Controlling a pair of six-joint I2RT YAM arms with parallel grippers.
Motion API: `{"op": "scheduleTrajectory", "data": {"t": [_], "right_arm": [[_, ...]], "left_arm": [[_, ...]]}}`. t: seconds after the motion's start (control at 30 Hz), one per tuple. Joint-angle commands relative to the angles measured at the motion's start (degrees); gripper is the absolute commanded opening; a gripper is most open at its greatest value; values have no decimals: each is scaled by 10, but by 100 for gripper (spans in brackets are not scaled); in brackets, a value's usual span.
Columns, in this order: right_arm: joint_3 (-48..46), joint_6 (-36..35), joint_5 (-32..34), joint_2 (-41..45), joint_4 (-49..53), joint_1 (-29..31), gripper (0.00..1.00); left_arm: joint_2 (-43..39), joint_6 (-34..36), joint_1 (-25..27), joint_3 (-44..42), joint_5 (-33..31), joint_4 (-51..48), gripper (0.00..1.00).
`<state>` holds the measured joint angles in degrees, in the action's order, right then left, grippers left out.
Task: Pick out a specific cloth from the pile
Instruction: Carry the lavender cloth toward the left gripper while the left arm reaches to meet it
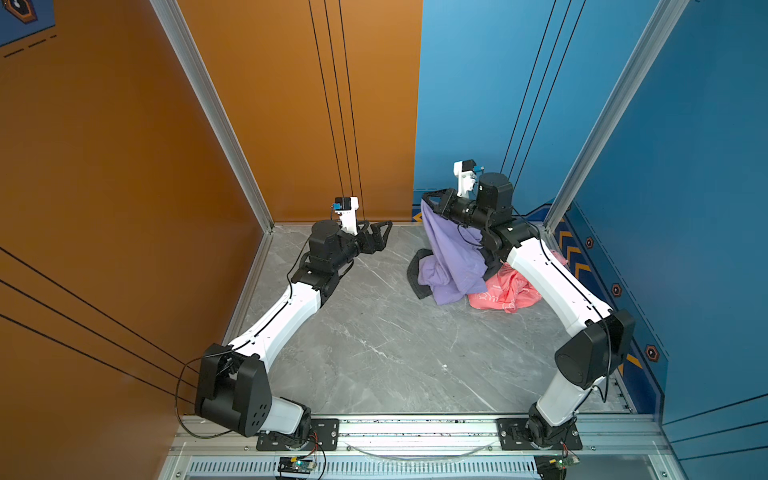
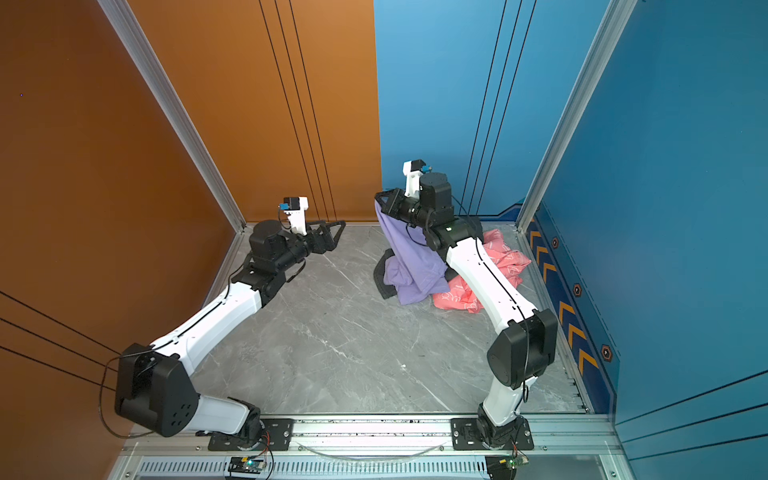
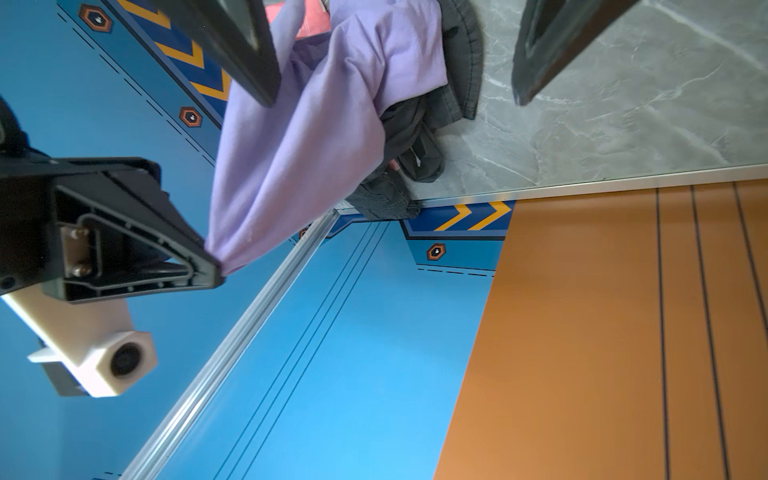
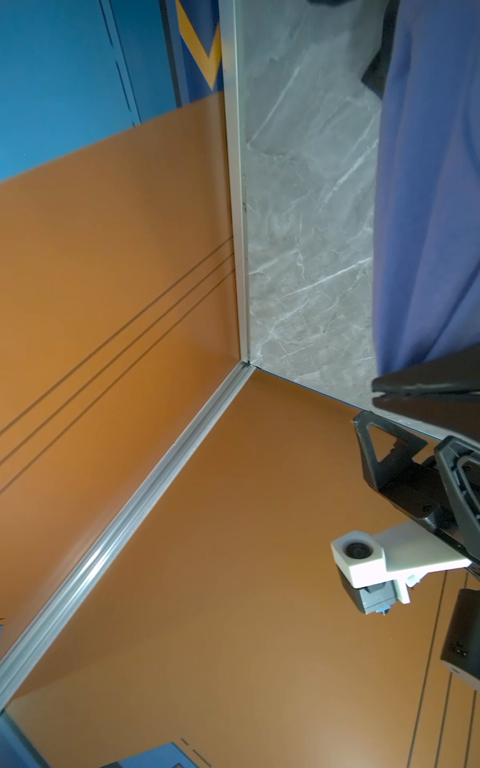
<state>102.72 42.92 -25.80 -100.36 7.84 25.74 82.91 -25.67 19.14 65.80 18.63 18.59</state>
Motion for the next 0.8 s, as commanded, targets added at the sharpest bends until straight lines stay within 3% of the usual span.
{"op": "scheduleTrajectory", "data": {"t": [0.0, 0.4, 0.53, 0.63, 0.77], "right_arm": [[33, -30, -21, -9, 20, 23, 0], [58, -47, -33, -35, 42, 61, 0], [59, -46, -33, -39, 43, 73, 0], [63, -46, -33, -44, 42, 80, 0], [64, -46, -32, -48, 44, 87, 0]], "left_arm": [[16, 2, 14, 29, 48, 10, 80], [52, -13, 33, 39, 78, 35, 59], [63, -18, 32, 42, 77, 35, 43], [70, -30, 30, 43, 77, 43, 39], [80, -41, 28, 49, 78, 53, 13]]}}
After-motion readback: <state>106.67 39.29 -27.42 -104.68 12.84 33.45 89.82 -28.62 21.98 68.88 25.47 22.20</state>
